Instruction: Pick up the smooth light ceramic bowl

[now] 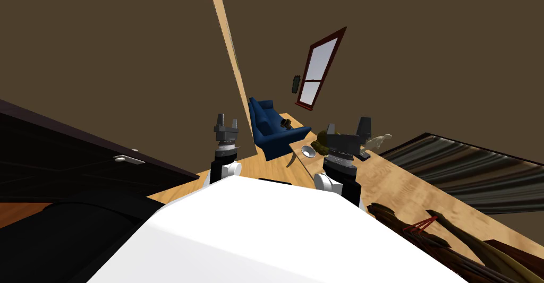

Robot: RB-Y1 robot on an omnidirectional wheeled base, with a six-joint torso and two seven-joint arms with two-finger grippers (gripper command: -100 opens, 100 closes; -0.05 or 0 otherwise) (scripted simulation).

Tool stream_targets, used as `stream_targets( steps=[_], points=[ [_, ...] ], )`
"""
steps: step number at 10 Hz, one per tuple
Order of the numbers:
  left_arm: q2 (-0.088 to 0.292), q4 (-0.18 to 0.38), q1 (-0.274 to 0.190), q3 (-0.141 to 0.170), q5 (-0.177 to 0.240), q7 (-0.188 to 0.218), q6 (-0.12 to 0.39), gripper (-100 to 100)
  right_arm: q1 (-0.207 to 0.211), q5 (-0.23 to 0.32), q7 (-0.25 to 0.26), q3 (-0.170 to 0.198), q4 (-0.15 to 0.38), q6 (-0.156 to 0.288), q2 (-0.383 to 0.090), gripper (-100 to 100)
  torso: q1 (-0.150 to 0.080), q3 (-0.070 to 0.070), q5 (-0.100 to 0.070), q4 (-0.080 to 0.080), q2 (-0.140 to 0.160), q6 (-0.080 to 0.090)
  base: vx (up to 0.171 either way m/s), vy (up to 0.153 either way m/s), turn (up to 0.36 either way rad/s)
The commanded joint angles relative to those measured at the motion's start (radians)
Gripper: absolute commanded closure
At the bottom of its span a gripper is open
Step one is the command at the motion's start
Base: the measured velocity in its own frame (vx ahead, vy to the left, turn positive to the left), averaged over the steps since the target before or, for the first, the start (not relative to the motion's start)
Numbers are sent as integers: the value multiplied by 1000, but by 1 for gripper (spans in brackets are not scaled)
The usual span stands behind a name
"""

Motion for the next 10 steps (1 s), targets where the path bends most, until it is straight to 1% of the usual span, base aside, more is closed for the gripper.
stream_targets(
  steps=[1,3,4,6,7,8,9,10],
  points=[
    [0,0,0,0,0,0,0,0,-6,20,2,7,8,4,-50,-100,0,0,0,0,0,0,-13,8,-16],
    [0,0,0,0,0,0,0,0,-19,66,7,24,26,13,-110,-100,0,1,0,0,1,0,-37,17,-31],
    [0,0,0,0,0,0,0,0,-19,66,7,24,26,13,-124,-100,1,1,0,1,3,0,-40,20,-10],
    [0,0,0,0,0,0,0,0,-38,132,13,49,52,27,-189,-100,1,2,0,1,3,0,-57,21,-38],
    [0,0,0,0,0,0,0,0,-38,134,13,49,52,27,-202,-100,1,2,0,1,4,0,-48,27,-17],
    [0,0,0,0,0,0,0,0,-49,176,17,65,67,36,-242,-100,2,2,0,1,3,0,-51,29,-33],
    [0,0,0,0,0,0,0,0,-60,210,21,82,83,45,-265,-100,2,2,0,1,3,0,-81,54,-54],
    [0,0,0,0,0,0,0,0,-60,222,21,82,83,45,-282,-100,3,3,1,1,5,0,-68,38,-29]
  ],
)
